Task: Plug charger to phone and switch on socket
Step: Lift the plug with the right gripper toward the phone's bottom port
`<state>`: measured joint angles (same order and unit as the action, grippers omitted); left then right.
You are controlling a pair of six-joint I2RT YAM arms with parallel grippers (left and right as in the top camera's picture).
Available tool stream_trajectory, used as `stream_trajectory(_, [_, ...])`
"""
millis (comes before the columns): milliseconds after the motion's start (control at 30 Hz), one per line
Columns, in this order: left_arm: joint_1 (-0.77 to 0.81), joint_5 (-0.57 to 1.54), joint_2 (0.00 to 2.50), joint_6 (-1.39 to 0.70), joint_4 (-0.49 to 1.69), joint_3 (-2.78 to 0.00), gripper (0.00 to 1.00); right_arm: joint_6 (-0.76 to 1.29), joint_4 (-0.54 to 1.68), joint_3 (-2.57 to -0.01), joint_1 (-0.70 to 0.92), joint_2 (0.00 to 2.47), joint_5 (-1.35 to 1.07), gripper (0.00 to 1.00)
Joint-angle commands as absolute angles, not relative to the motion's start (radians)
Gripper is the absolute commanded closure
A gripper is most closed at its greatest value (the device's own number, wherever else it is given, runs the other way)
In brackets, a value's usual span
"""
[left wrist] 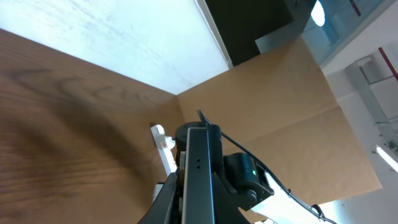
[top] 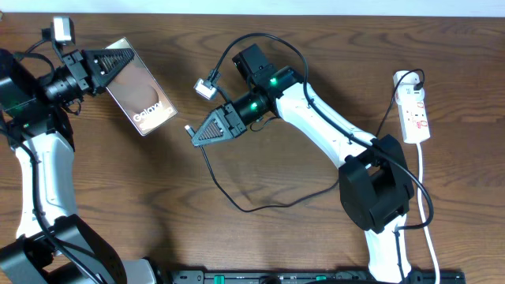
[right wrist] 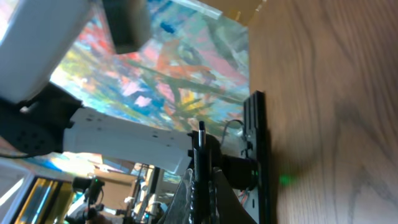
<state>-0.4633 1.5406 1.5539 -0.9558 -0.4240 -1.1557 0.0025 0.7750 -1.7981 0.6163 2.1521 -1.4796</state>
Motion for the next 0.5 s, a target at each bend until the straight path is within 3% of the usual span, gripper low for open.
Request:
stream_trajectory(0, [-0.465, 1.533, 1.549, -0.934, -0.433, -1.164, 0.92, -0.024, 0.757, -1.816, 0.613, 2.152, -1.562, 0.99])
stream_trajectory(467, [-0.422, 1.48, 1.549, -0.883, -0.453, -1.164, 0.93, -0.024, 0.654, -1.816, 0.627, 2.152, -1.562, 0.99])
